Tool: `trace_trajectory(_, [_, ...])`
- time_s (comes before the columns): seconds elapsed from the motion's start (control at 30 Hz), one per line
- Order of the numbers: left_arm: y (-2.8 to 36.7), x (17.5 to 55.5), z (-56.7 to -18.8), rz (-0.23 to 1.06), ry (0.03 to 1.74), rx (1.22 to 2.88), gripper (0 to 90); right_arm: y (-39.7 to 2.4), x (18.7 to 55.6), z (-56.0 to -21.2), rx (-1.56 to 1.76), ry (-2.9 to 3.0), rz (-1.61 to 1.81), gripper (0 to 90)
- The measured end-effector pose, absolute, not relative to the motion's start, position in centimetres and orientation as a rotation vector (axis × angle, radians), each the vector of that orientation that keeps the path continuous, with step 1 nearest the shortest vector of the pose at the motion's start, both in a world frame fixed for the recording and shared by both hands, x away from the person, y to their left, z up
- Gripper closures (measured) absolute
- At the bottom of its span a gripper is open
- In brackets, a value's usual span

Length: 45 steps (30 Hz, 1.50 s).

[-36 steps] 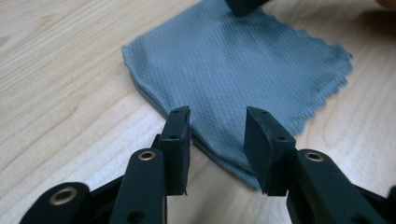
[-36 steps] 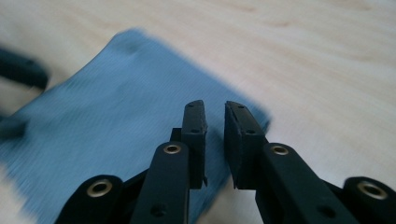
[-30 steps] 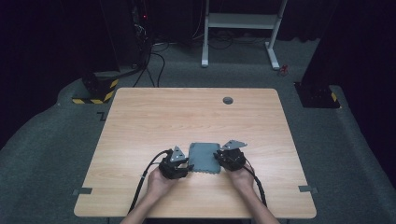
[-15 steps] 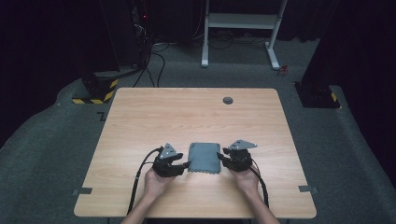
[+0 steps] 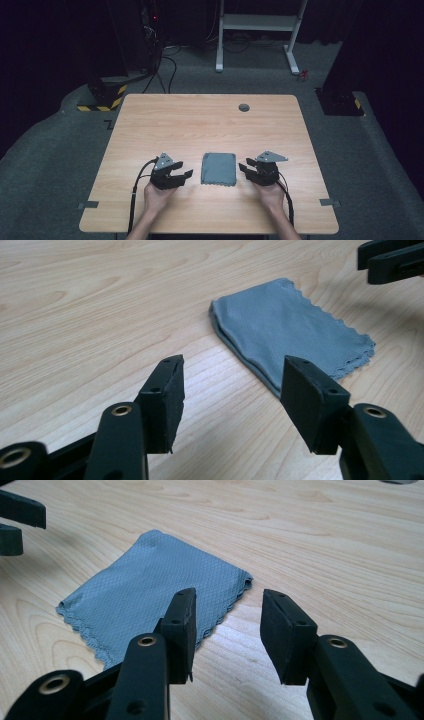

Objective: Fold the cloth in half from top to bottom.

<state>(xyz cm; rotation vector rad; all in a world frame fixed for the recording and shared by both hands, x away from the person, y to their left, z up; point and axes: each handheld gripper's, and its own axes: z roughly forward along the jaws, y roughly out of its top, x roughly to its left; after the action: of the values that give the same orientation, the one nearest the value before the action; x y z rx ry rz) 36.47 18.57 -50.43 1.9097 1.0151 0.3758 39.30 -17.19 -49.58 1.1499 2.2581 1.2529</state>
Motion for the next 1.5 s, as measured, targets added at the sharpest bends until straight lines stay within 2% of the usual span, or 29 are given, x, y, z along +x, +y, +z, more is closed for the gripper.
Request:
trace_trajectory(0.3, [20.6, 35.8, -50.4, 0.382, 1.064, 1.869, 42.6, -18.9, 38.3, -49.2, 1.160, 2.222, 1.279, 57.0])
trace_trajectory(0.53, [21.1, 35.2, -50.5, 0.464, 1.065, 1.914, 41.4, -20.0, 37.2, -49.2, 1.184, 2.201, 1.276, 57.0])
trace_trajectory(0.83, [22.6, 34.8, -50.6, 0.479, 1.106, 1.879, 40.7, -21.7, 36.5, -49.2, 1.203, 2.165, 1.289, 57.3])
trace_trajectory(1.5, [24.0, 34.8, -52.5, 0.520, 1.204, 1.979, 39.9, -23.9, 36.2, -50.6, 1.261, 2.180, 1.144, 57.9])
